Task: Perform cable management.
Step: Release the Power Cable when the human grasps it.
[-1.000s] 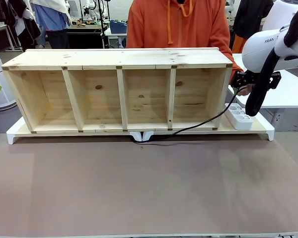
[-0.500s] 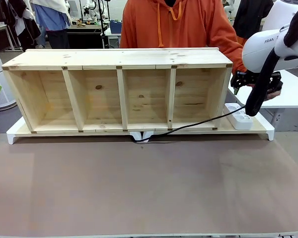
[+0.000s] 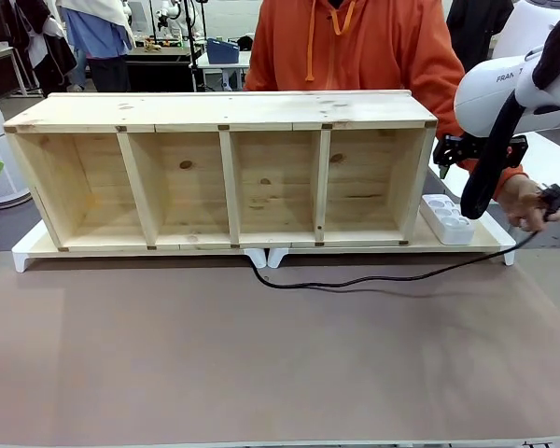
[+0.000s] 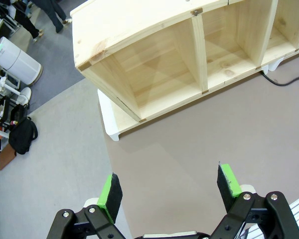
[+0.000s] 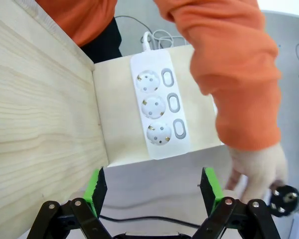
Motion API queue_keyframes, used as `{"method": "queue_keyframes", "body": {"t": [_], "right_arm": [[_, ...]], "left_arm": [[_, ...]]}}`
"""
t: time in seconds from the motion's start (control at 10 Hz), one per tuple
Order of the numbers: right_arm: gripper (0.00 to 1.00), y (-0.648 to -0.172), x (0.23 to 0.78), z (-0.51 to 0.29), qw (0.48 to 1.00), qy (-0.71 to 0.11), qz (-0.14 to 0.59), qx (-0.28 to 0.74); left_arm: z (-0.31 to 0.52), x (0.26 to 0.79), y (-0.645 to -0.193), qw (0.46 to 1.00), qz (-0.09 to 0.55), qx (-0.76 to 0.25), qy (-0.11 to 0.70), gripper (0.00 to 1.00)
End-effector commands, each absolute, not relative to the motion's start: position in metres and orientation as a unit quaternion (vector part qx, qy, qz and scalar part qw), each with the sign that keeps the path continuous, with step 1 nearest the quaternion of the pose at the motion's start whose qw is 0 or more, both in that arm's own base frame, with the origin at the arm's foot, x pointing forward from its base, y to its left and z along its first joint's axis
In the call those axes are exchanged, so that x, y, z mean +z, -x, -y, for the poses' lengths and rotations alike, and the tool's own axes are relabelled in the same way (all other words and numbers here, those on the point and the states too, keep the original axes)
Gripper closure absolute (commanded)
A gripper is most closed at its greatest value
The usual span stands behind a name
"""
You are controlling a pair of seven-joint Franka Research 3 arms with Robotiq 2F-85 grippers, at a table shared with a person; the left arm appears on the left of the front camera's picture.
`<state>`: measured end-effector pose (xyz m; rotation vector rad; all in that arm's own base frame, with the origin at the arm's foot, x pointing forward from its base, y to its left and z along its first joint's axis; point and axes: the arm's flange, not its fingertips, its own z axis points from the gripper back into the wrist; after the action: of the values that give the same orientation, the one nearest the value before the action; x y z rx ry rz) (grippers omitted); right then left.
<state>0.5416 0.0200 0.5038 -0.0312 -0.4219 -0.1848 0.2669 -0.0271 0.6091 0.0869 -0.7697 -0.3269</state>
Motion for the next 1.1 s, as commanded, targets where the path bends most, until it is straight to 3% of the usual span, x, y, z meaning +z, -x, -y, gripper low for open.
{"method": "queue_keyframes", "body": {"t": [0.0, 1.0], "right_arm": [[0.03, -0.5414, 0.5034, -0.0199, 0.974, 0.015, 0.208, -0.093], [0.03, -0.5414, 0.5034, -0.0199, 0.974, 0.015, 0.208, -0.093]], "left_arm": [[0.0269, 0.6093, -0.2672, 0.913, 0.374, -0.158, -0.044, 0.00], [0.0269, 0.6093, -0.2672, 0.913, 0.374, -0.158, -0.044, 0.00]]}}
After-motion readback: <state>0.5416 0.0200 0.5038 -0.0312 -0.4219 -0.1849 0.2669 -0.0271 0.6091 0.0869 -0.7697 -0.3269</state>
